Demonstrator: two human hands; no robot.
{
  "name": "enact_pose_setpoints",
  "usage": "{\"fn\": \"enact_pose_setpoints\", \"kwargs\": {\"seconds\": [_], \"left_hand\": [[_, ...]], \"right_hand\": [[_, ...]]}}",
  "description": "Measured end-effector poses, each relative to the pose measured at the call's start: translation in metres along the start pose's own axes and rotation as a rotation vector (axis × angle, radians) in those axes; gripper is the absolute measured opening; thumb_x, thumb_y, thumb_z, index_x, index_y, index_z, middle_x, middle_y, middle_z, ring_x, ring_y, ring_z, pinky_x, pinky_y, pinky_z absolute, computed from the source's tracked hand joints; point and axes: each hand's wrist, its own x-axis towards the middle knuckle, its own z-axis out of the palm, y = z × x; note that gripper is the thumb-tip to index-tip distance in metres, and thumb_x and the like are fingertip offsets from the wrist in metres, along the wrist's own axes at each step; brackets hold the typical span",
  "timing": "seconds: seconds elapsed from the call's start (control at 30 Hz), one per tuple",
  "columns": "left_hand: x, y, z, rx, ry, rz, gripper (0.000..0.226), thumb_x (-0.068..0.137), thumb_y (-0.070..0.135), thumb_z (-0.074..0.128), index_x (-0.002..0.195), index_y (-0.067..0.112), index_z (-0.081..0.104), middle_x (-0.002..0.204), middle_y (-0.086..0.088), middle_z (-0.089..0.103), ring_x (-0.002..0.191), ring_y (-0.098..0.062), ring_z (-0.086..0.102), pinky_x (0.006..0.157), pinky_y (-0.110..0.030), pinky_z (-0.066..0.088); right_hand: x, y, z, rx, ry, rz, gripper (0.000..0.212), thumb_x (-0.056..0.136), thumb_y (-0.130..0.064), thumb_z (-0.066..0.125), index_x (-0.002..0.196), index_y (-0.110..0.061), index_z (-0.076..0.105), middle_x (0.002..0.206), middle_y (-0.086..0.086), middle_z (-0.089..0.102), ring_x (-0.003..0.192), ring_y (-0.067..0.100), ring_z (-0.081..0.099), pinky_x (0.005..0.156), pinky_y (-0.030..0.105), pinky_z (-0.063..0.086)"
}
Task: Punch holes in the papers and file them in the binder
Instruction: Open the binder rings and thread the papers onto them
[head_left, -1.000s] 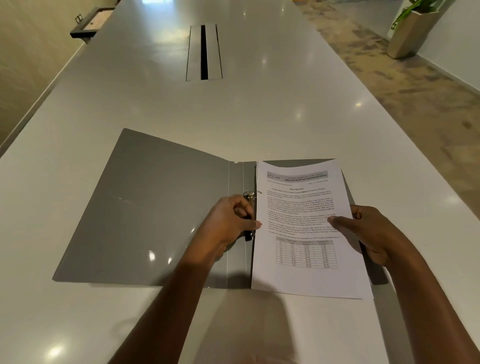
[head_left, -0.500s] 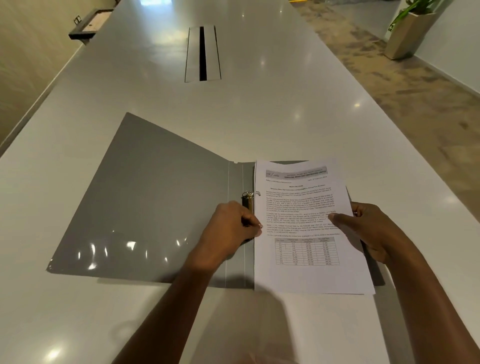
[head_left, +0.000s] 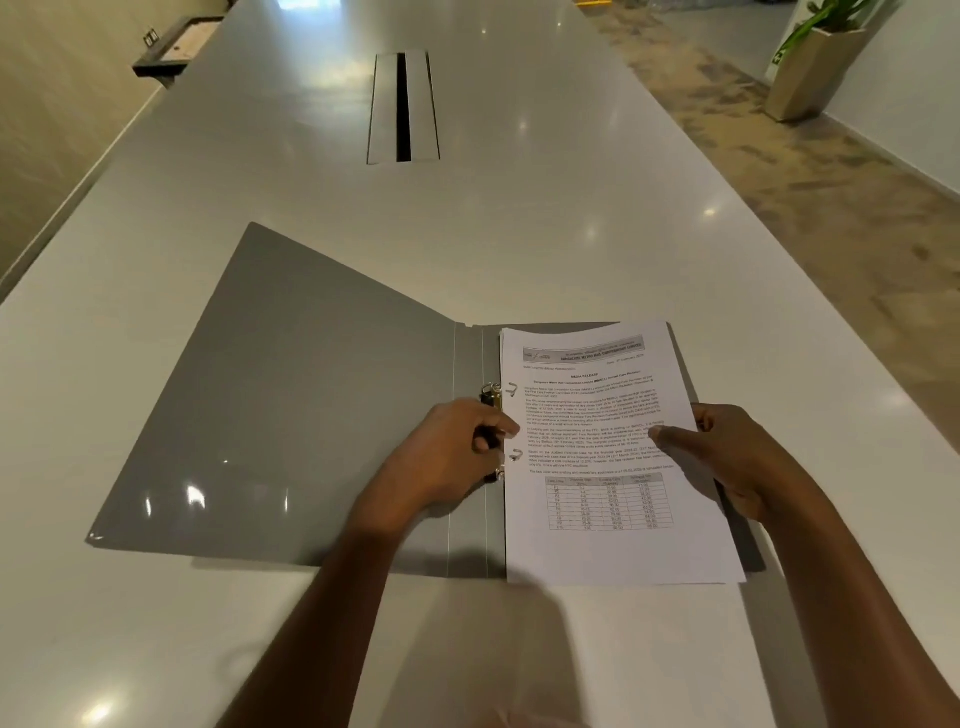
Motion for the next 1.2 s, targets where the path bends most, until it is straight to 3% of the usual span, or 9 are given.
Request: {"fn": "enact_pose_setpoints", "kwargs": {"seconds": [0.13,0.2,0.37,0.47,0.6,0.73,0.83,1.03,1.2], "left_hand": [[0.002,0.002,-0.004,0.022,-0.076,0.050,0.041,0.101,0.012,0.067,0.142,0.020,0.066,0.141,0.006,0.063,0.110,-0.005,0.061,0.078,-0.005,0.049],[0.002,0.004,-0.003,0.028,-0.098,0.051,0.040,0.101,0.026,0.069,0.141,0.020,0.066,0.134,0.011,0.064,0.109,-0.002,0.062,0.087,-0.011,0.047],[0.010,0.001,0.002,0.071,0.073,0.033,0.026,0.111,0.020,0.051,0.108,0.018,0.077,0.113,-0.004,0.064,0.094,-0.015,0.067,0.072,-0.012,0.045],[0.014,-0.001,0.006,0.079,0.087,0.008,0.034,0.109,0.019,0.056,0.140,0.019,0.068,0.113,0.006,0.055,0.092,-0.006,0.060,0.073,-0.007,0.041],[0.021,-0.005,0.008,0.087,0.121,-0.031,0.040,0.101,0.019,0.069,0.141,0.019,0.068,0.110,0.004,0.058,0.095,-0.009,0.060,0.085,-0.015,0.043],[0.023,-0.007,0.009,0.042,0.142,-0.048,0.043,0.095,0.012,0.076,0.137,0.017,0.070,0.117,-0.003,0.068,0.088,-0.004,0.059,0.069,0.001,0.041],[0.023,-0.006,0.010,0.013,0.149,-0.060,0.043,0.094,0.013,0.077,0.137,0.019,0.070,0.128,-0.008,0.071,0.091,-0.005,0.062,0.083,-0.008,0.047],[0.021,-0.005,0.012,-0.024,0.161,-0.082,0.043,0.095,0.014,0.077,0.137,0.020,0.070,0.132,-0.008,0.072,0.094,-0.007,0.065,0.091,-0.018,0.051],[0.020,-0.011,0.013,-0.035,0.184,-0.062,0.041,0.096,0.014,0.076,0.136,0.020,0.071,0.116,-0.002,0.074,0.080,-0.001,0.065,0.082,-0.010,0.049]], "right_hand": [[-0.003,0.005,0.003,0.014,0.009,0.032,0.023,0.097,-0.013,0.070,0.120,-0.009,0.071,0.117,0.005,0.076,0.100,0.024,0.074,0.082,0.037,0.059],[-0.003,0.008,0.005,0.007,0.019,0.038,0.027,0.097,-0.015,0.070,0.124,-0.009,0.070,0.121,0.006,0.076,0.104,0.027,0.074,0.089,0.043,0.059],[-0.009,0.011,0.008,-0.034,0.044,-0.007,0.033,0.097,-0.022,0.071,0.129,-0.012,0.068,0.127,0.003,0.075,0.105,0.021,0.072,0.083,0.033,0.058],[-0.011,0.006,0.011,-0.232,0.190,-0.086,0.047,0.094,-0.027,0.076,0.135,-0.011,0.060,0.126,0.008,0.072,0.100,0.022,0.069,0.076,0.032,0.052],[-0.017,-0.001,0.026,-0.651,0.433,-0.337,0.066,0.090,-0.029,0.078,0.145,-0.009,0.049,0.136,0.016,0.062,0.120,0.035,0.059,0.094,0.041,0.048],[-0.027,-0.009,0.069,-0.552,0.200,-0.547,0.067,0.091,-0.024,0.077,0.151,-0.015,0.048,0.153,0.007,0.052,0.139,0.025,0.049,0.113,0.030,0.033],[-0.025,-0.013,0.105,-0.532,0.015,-0.528,0.080,0.094,-0.021,0.072,0.161,-0.021,0.031,0.164,0.000,0.040,0.148,0.017,0.039,0.116,0.024,0.025],[0.000,-0.025,0.136,-0.558,0.017,-0.538,0.078,0.096,-0.006,0.054,0.165,-0.014,0.019,0.171,0.006,0.026,0.157,0.020,0.025,0.122,0.023,0.013],[0.008,-0.012,0.144,-0.685,0.077,-0.594,0.072,0.102,-0.007,0.042,0.166,-0.015,0.010,0.174,0.002,0.012,0.161,0.018,0.006,0.110,0.010,-0.017]]}}
